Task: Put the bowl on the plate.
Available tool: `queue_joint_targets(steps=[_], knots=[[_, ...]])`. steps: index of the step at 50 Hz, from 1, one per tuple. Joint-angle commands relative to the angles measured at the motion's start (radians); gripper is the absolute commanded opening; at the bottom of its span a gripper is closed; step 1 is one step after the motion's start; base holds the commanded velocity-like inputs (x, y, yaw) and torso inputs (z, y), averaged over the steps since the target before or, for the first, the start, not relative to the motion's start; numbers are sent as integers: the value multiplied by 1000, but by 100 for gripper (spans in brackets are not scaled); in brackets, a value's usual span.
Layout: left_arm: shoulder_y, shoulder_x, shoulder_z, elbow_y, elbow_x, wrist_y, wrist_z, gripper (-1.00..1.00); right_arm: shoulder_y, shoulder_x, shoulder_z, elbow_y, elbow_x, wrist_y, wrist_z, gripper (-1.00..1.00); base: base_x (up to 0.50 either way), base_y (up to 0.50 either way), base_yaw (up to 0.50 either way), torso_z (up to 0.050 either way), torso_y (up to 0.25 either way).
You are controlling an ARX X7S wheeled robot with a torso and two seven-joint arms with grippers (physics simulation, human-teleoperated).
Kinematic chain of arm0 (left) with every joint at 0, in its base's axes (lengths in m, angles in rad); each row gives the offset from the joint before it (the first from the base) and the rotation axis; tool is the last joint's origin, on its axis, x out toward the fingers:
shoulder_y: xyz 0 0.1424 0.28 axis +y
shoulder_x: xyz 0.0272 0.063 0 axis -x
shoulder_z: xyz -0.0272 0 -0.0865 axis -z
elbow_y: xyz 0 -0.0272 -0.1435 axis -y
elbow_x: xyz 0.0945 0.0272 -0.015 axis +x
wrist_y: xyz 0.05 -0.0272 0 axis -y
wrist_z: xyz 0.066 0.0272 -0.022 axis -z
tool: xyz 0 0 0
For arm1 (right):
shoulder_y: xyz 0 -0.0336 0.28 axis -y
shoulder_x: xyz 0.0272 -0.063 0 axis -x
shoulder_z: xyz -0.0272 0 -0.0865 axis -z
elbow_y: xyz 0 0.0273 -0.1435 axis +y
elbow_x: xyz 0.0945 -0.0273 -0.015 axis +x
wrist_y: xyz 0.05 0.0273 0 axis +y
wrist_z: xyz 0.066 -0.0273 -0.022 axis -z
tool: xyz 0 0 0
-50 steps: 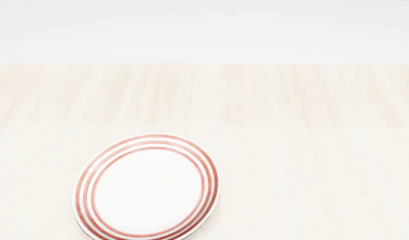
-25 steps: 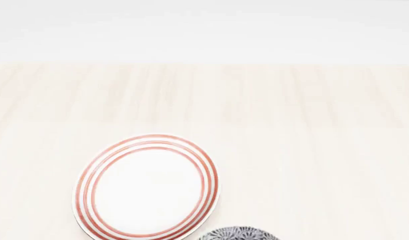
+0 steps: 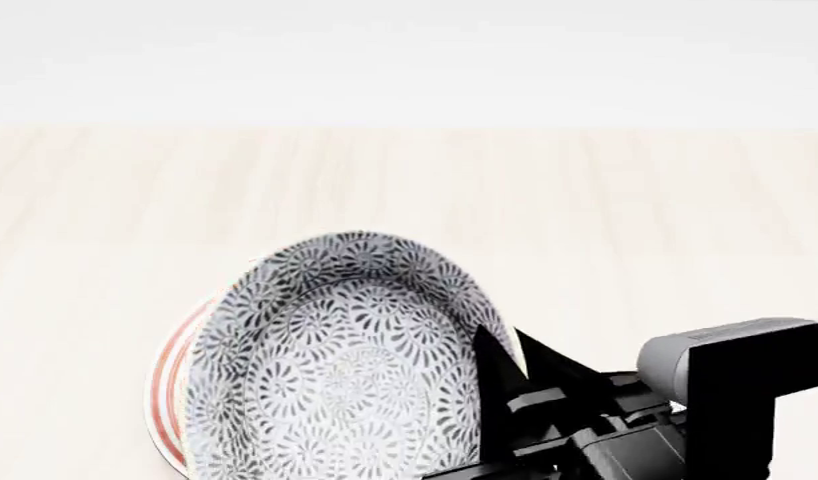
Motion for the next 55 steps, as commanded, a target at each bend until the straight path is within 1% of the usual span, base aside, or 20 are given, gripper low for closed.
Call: queue_joint_targets(steps=[1, 7, 9, 10, 18, 20, 26, 28, 31, 34, 36, 42, 51, 55], knots=[[5, -4, -4, 10, -16, -4, -8, 100, 313, -152, -113, 256, 3, 57, -40, -100, 0, 0, 0, 0, 0], [8, -7, -10, 10, -27, -4, -11, 100, 403, -247, -175, 465, -33, 68, -89, -100, 0, 0, 0, 0, 0], [9, -7, -12, 11, -29, -4, -12, 100, 414, -257, -181, 493, -36, 71, -88, -100, 0, 0, 0, 0, 0], [14, -8, -17, 15, -36, -4, -13, 100, 438, -285, -194, 567, -69, 55, -101, -100, 0, 0, 0, 0, 10], [15, -10, -15, 14, -37, -1, -15, 100, 439, -285, -196, 569, -69, 53, -102, -100, 0, 0, 0, 0, 0], [17, -9, -13, 17, -36, 0, -16, 100, 451, -327, -126, 668, 122, 87, -138, -100, 0, 0, 0, 0, 0], [15, -12, -9, 16, -38, -1, -17, 100, 523, -377, -111, 858, 171, 94, -131, -100, 0, 0, 0, 0, 0], [16, -13, -10, 14, -41, 0, -16, 100, 543, -398, -93, 925, 211, 97, -167, -100, 0, 0, 0, 0, 0], [14, -13, -9, 11, -42, 1, -17, 100, 580, -415, -94, 1008, 224, 105, -162, -100, 0, 0, 0, 0, 0], [14, -13, -8, 11, -42, 2, -17, 100, 580, -415, -95, 1009, 225, 105, -163, -100, 0, 0, 0, 0, 0], [18, -12, -3, 12, -40, 4, -15, 100, 623, -430, -116, 1085, 198, 103, -137, -100, 0, 0, 0, 0, 5], [20, -13, -5, 9, -46, 7, -15, 100, 673, -446, -152, 1174, 167, 116, -116, -100, 0, 0, 0, 0, 0], [30, -10, -3, 9, -50, 15, -11, 100, 759, -476, -246, 1334, 67, 130, -141, -100, 0, 0, 0, 0, 0], [34, -9, -3, 8, -52, 17, -12, 100, 779, -488, -276, 1374, 35, 127, -156, -100, 0, 0, 0, 0, 0]])
